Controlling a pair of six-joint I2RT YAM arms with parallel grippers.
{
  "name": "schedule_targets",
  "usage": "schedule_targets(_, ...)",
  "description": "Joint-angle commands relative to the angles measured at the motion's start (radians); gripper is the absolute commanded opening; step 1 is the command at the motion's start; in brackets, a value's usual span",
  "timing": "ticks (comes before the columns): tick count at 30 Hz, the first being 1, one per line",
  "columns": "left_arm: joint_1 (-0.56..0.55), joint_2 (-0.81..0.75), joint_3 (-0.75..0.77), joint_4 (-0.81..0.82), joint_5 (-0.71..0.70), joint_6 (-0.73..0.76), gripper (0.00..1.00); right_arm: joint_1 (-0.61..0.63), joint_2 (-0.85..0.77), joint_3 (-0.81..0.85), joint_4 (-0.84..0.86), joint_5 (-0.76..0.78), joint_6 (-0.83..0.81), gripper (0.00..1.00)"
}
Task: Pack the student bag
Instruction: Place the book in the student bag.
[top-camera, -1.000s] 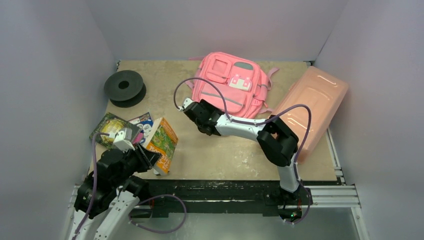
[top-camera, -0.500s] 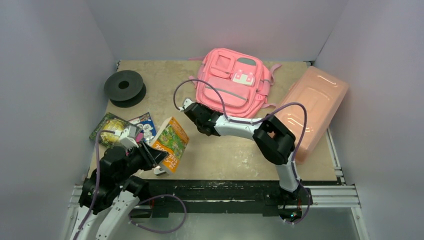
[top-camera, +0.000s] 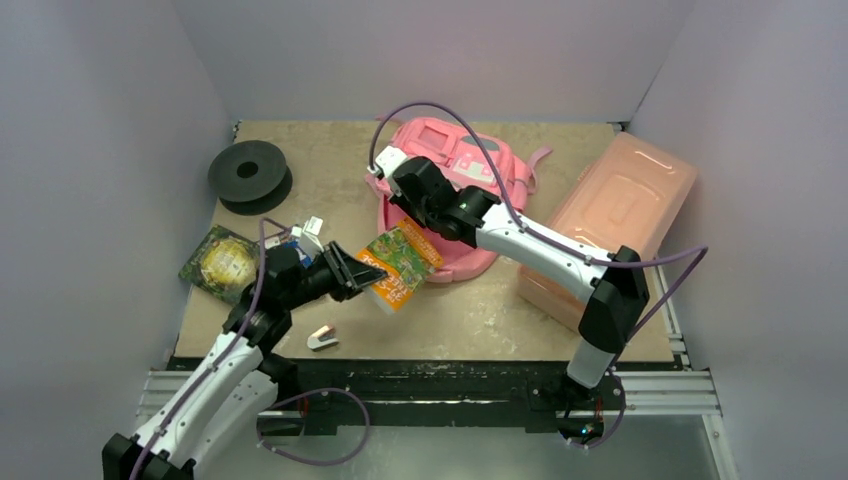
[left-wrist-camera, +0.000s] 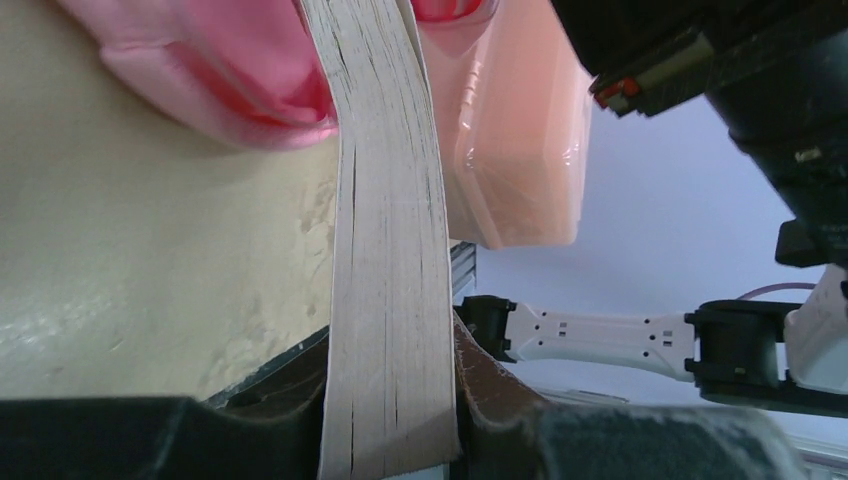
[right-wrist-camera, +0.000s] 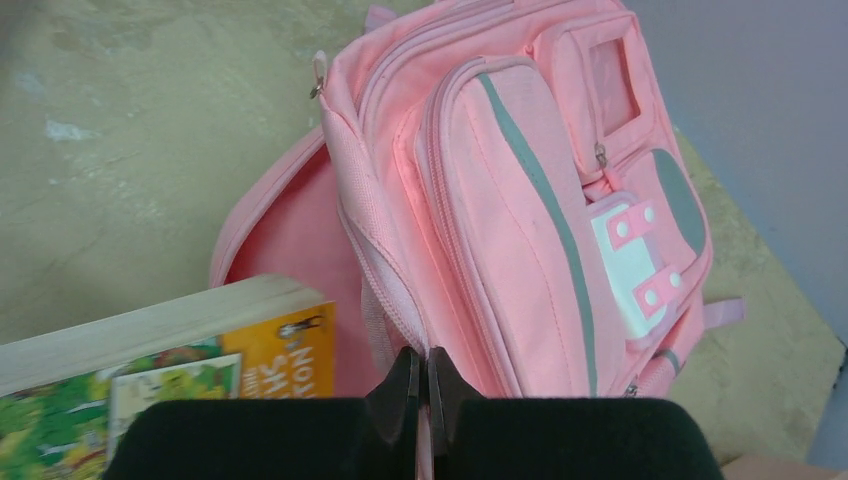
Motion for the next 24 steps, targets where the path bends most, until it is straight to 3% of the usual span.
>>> schedule_targets(1,0.003,0.132,0.026,0.452,0.086,-0.133,0.00,0.003,-0.041,0.084,-0.023,-0.110,0.086,0.00)
schedule_targets(3,0.002,0.202,0.006,0.592,0.084,-0.196,0.00,-0.002,-0.052,0.098,-0.020,-0.139,0.104,0.00)
schedule_targets(10,-0.010,0.406,0.008,0.705,0.006,-0.286,0.00,-0.019,-0.076,0.170,-0.019,-0.226,0.214,0.00)
schedule_targets(16,-0.049,0.551,-0.011,0.914,-0.111,-0.317,0.00,-0.035,-0.120,0.190,0.030,-0.297,0.265,0.00)
schedule_targets(20,-0.090,0.670,-0.016,1.146,-0.223,-0.296,0.00,-0.038,-0.124,0.189,0.035,-0.308,0.268,0.00)
schedule_targets(24,-0.115,0.894,0.007,1.436,-0.274,-0.382,0.00,-0.040,-0.134,0.167,0.036,-0.319,0.273,0.00)
